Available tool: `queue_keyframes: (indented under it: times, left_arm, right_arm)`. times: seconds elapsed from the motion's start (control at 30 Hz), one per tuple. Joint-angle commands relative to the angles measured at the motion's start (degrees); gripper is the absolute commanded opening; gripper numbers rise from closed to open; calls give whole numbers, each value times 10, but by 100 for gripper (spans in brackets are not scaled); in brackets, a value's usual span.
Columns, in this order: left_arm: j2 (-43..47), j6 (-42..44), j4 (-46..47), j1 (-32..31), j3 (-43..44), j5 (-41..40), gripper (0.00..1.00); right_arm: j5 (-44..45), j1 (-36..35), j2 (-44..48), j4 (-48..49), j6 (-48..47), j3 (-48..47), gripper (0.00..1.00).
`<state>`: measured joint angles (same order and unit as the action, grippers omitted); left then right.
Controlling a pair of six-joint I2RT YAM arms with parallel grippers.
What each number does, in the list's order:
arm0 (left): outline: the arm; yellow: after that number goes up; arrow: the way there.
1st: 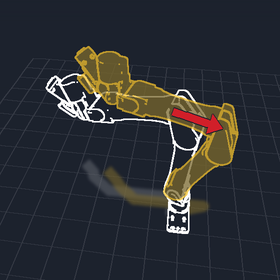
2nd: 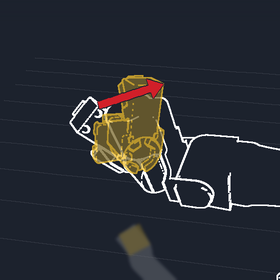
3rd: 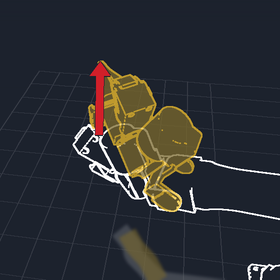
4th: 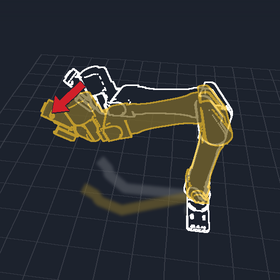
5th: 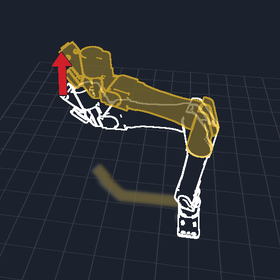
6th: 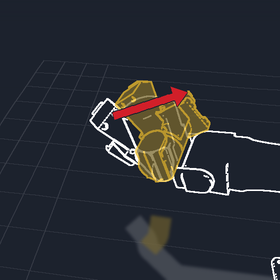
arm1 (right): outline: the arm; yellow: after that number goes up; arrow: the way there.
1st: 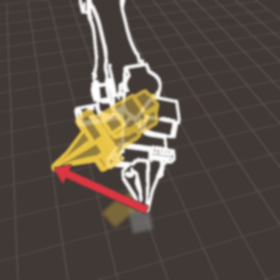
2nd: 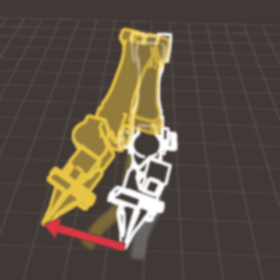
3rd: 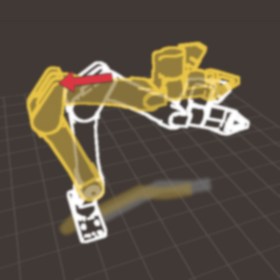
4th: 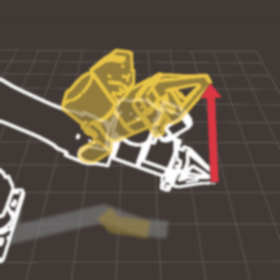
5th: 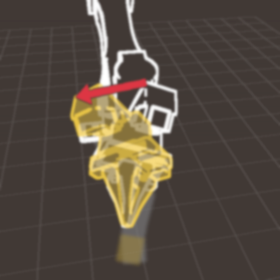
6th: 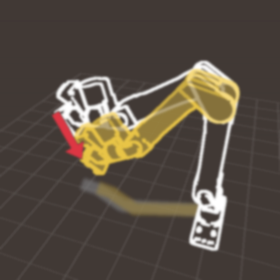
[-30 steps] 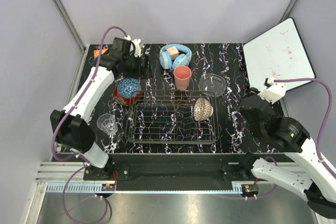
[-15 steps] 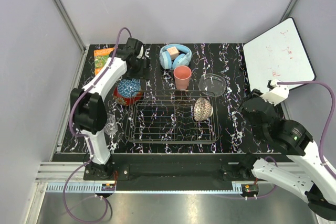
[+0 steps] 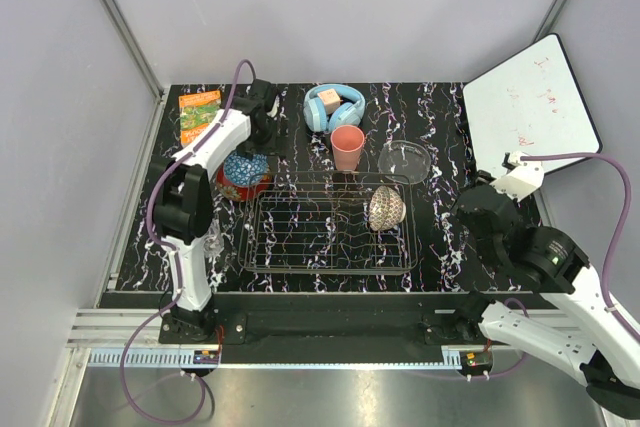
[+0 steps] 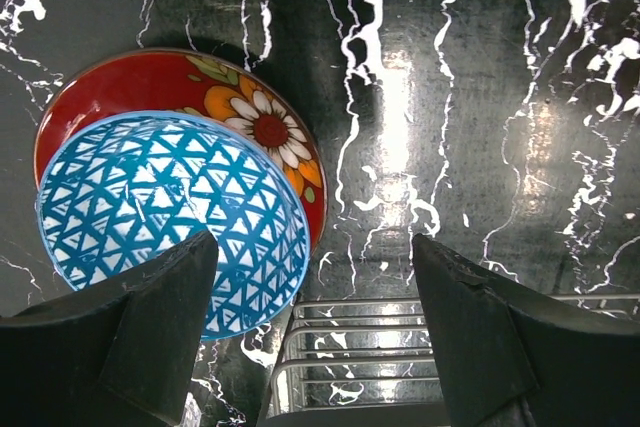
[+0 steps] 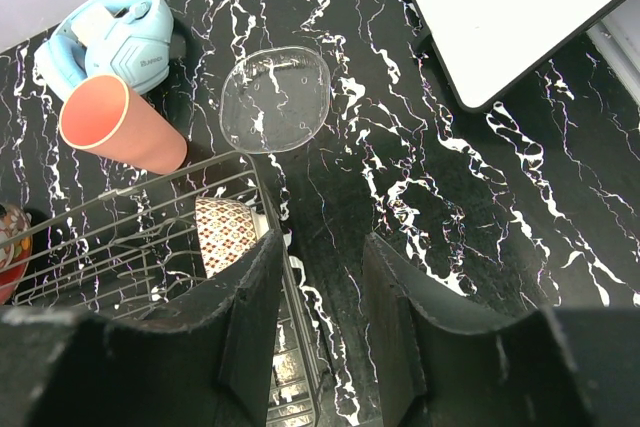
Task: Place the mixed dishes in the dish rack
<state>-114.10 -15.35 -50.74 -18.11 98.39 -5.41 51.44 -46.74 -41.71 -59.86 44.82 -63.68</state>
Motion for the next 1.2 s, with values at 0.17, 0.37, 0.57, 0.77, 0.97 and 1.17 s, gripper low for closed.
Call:
queue_keyframes:
  times: [0.17, 0.37, 0.57, 0.77, 0.97, 1.17]
  left_arm:
    - [-41, -5, 18, -1, 11, -28, 73]
    - [-64, -5, 13, -1, 28, -32, 69]
    - [-72, -4, 13, -1, 26, -31, 60]
    - [-66, 1, 13, -1, 19, -25, 6]
    - [-50, 2, 17, -1, 6, -25, 4]
    - [-7, 10, 11, -2, 20, 14, 0]
  right_arm:
    - [12, 1, -3, 7, -1, -13, 46]
    - [9, 1, -1, 7, 2, -12, 46]
    - [9, 0, 2, 7, 4, -8, 46]
    - [9, 1, 7, 7, 5, -4, 46]
    - [9, 1, 15, 2, 5, -6, 46]
    - [11, 0, 15, 0, 9, -1, 46]
